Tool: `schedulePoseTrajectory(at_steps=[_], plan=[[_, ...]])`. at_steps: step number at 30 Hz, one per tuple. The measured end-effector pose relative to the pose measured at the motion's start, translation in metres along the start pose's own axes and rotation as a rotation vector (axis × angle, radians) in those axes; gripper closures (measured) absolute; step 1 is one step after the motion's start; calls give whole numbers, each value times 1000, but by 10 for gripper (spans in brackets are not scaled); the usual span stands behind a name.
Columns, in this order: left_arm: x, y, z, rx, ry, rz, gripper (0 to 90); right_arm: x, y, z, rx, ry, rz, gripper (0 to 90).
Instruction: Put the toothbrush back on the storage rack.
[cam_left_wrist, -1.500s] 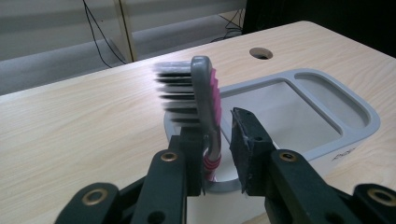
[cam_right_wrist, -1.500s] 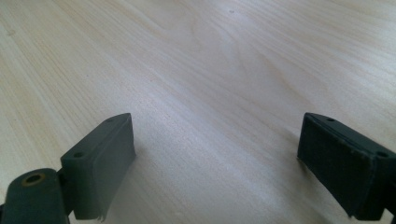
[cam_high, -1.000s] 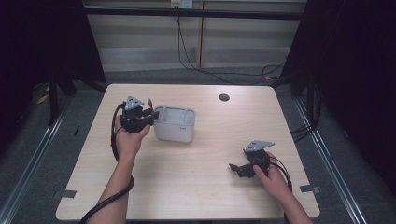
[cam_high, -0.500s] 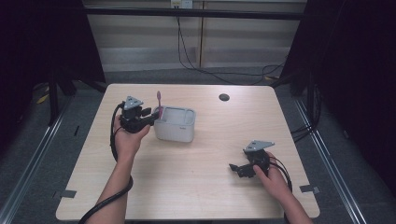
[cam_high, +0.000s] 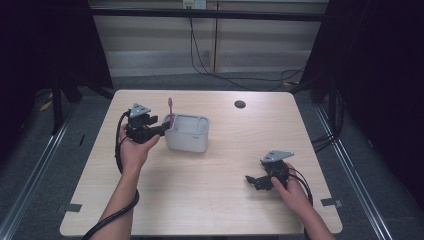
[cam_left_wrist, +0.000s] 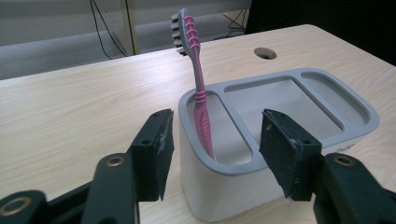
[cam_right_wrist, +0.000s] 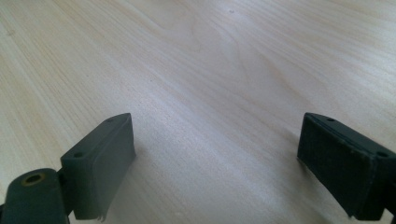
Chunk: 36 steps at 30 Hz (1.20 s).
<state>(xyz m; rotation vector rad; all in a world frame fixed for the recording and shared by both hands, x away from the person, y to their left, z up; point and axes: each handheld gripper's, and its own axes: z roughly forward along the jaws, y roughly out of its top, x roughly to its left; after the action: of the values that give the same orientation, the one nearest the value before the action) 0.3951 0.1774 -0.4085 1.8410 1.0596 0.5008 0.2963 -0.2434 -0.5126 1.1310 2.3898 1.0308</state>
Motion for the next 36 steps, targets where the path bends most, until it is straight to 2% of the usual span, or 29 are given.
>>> schedulePoseTrajectory(at_steps=[9, 21, 34, 36], plan=[[0, -1, -1, 4, -16, -13, 352, 0, 0, 0, 0, 0, 0, 105], [0, -1, -4, 5, -17, -14, 251, 0, 0, 0, 0, 0, 0, 105], [0, -6, -9, 11, -39, -9, 201, 0, 0, 0, 0, 0, 1, 105], [0, -7, -10, 17, -44, 2, 201, 0, 0, 0, 0, 0, 0, 105]])
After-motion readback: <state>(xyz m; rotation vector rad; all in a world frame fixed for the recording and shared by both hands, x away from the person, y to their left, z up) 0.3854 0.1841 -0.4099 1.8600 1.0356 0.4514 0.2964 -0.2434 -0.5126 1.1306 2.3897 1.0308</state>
